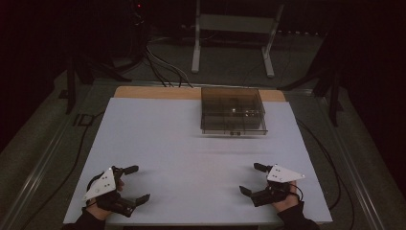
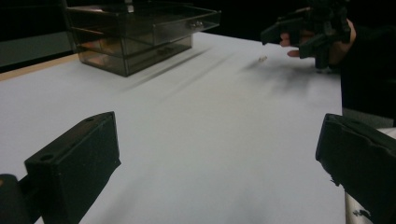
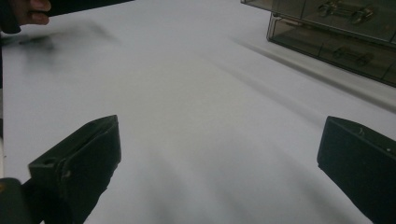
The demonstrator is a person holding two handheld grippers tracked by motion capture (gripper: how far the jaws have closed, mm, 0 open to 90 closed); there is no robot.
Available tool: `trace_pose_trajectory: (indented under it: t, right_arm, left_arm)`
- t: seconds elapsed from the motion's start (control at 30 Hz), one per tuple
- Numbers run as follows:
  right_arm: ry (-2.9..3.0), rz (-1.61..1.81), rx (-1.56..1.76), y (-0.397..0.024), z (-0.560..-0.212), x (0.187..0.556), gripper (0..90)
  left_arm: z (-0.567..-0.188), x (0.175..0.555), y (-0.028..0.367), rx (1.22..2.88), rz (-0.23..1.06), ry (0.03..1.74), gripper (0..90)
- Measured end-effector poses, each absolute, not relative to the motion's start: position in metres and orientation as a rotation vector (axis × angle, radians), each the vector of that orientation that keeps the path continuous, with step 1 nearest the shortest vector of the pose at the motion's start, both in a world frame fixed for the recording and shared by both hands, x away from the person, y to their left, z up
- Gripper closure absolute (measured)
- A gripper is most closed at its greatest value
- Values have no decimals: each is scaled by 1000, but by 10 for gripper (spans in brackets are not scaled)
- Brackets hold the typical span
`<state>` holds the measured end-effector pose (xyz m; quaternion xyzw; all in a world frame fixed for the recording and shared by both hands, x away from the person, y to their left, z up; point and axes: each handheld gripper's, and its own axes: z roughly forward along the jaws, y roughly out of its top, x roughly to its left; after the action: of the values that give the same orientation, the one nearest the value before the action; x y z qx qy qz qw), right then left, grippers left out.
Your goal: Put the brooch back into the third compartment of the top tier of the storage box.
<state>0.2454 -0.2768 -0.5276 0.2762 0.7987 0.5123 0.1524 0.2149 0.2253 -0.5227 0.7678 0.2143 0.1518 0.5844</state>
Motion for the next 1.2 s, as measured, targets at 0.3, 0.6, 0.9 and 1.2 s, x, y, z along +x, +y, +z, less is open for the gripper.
trace_pose_trajectory:
  t: [0.3,0.6,0.9,1.2]
  right_arm:
    - [2354,1451,764,-270,-525,242,0]
    - [2450,1415,701,-259,-525,238,0]
    - [2446,1514,609,-248,-502,229,0]
    - [2367,1556,583,-250,-472,228,0]
  left_arm:
    - [-524,216,228,1783,346,521,6]
    - [-524,216,228,1781,346,522,6]
    - [-524,216,227,1782,333,518,6]
    - [-525,217,227,1785,332,516,6]
